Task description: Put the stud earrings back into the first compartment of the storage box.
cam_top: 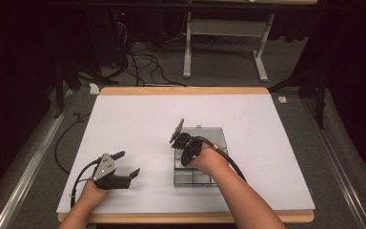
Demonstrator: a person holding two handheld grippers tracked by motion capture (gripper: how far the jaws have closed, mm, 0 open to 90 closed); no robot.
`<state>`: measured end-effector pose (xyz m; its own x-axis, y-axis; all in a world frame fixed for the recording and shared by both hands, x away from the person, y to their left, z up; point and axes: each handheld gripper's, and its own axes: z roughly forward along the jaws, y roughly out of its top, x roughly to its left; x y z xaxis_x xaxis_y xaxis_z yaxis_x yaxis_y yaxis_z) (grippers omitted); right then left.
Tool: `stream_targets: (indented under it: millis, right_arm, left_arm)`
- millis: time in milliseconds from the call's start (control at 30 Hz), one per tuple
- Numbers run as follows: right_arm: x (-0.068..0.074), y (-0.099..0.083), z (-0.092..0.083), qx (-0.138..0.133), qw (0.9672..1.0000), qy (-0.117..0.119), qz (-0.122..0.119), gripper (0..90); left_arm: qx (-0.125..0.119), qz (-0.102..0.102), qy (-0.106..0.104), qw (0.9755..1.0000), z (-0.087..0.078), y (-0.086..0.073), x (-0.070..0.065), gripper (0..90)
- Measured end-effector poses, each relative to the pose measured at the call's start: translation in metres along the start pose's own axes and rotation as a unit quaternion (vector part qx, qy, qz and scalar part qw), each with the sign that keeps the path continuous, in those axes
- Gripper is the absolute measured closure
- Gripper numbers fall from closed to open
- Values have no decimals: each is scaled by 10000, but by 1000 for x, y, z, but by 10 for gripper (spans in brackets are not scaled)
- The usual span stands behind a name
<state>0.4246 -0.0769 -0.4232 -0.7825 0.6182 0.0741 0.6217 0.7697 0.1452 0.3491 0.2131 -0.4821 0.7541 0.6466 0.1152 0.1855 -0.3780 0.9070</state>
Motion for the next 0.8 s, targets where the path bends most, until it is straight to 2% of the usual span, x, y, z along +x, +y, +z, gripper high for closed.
stream_targets:
  millis: [200,367,400,433,533,567,600,800]
  right_arm:
    - [-5,-14,-21,-142,9998,-60,159,808]
    - [-16,-36,-37,-268,9989,-224,323,782]
    - [-19,-41,-40,-298,9985,-283,375,761]
    - [-21,-46,-43,-305,9975,-307,554,745]
    - [-31,-63,-51,-362,9960,-349,732,727]
    - [-36,-69,-53,-406,9959,-400,697,726]
    - [-38,-76,-55,-411,9944,-400,884,720]
    - [-57,-107,-61,-513,9902,-541,1181,667]
  left_arm:
    - [-7,-29,-1,10000,0,0,0,150]
    - [1,-21,12,10000,0,0,0,150]
    - [2,-25,12,10000,0,0,0,150]
    - [4,-23,12,10000,0,0,0,150]
    - [26,-32,6,10000,1,0,0,150]
    - [26,-32,6,10000,1,0,0,150]
    - [40,-43,17,10000,1,0,0,150]
    - [43,-14,0,10000,1,0,0,150]
